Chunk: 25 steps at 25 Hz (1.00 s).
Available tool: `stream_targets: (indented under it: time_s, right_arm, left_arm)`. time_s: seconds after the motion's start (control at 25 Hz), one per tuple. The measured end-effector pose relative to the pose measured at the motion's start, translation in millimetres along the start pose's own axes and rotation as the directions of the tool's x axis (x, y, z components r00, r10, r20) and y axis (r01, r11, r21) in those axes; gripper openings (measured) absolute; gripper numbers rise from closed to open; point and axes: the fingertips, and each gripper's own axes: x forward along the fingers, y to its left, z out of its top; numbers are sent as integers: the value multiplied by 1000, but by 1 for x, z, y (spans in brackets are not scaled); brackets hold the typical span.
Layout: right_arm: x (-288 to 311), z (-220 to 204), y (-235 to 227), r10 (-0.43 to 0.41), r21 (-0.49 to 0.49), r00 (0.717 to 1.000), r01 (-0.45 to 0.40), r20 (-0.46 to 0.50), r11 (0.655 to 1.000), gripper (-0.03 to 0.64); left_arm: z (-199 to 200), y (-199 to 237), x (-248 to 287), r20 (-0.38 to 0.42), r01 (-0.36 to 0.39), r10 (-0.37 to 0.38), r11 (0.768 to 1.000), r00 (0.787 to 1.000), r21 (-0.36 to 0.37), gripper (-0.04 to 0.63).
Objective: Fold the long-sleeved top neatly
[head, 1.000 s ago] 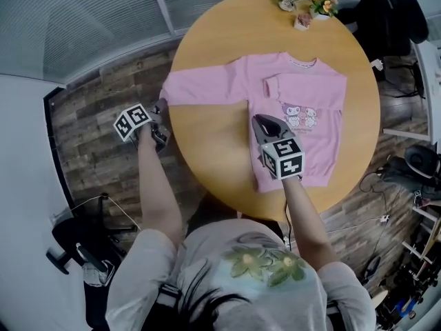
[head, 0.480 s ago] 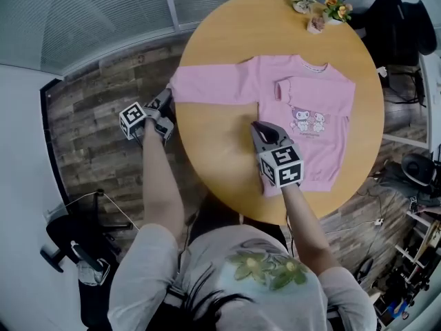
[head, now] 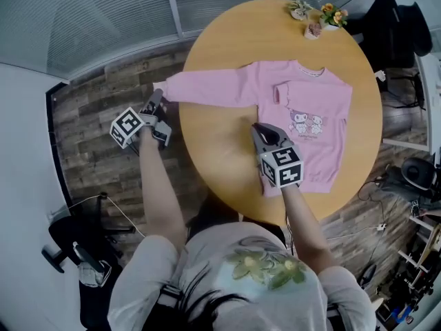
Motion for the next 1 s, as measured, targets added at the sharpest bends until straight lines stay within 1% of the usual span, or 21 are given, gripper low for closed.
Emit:
stream_targets:
  time_s: [0.08, 0.12, 0.16, 0.24, 0.32, 0.4, 0.52, 0.64, 0.76, 0.84, 0.92, 1.0]
  right_arm:
    - [-5, 4, -1, -6, 4, 1000, 6, 13, 1000, 34]
    - [-9, 6, -2, -9, 5, 1000, 8, 20, 1000, 34]
    - [-12, 8, -3, -11, 6, 1000, 11, 27, 1000, 34]
    - [-19, 13, -6, -18, 7, 999, 17, 45, 1000, 34]
    - [-26, 16, -9, -25, 10, 998, 24, 61, 1000, 34]
    - [-35, 18, -12, -35, 19, 997, 33, 75, 999, 34]
    - [-48, 17, -18, -54, 38, 994, 51, 90, 998, 34]
    - [-59, 14, -29, -70, 55, 993, 65, 97, 996, 34]
    - [-69, 12, -40, -82, 64, 991, 76, 105, 995, 34]
    - [-74, 13, -48, -87, 72, 990, 79, 113, 994, 34]
    - [-80, 13, -54, -87, 80, 989, 78, 123, 994, 34]
    - [-87, 13, -60, -88, 88, 987, 76, 136, 993, 34]
  left_arm:
    - [4, -21, -3, -4, 3, -3, 996, 1000, 87, 40]
    - [5, -31, -4, -9, -2, 3, 991, 1000, 137, 40]
    - [5, -41, -5, -14, -11, 14, 982, 1000, 191, 40]
    - [5, -60, -7, -21, -34, 42, 952, 999, 305, 40]
    - [4, -79, -7, -24, -50, 65, 908, 998, 415, 40]
    - [4, -99, -6, -24, -56, 80, 857, 997, 512, 40]
    - [4, -129, -6, -7, -73, 98, 786, 995, 614, 40]
    - [2, -165, -6, 16, -66, 75, 722, 997, 689, 40]
    - [-5, -202, -4, 23, -32, 22, 670, 999, 742, 40]
    - [-11, -220, -1, 28, -29, 12, 631, 1000, 775, 40]
    - [-17, -233, 2, 40, -43, 18, 586, 999, 809, 40]
    - [-23, -247, 4, 52, -58, 26, 534, 998, 844, 40]
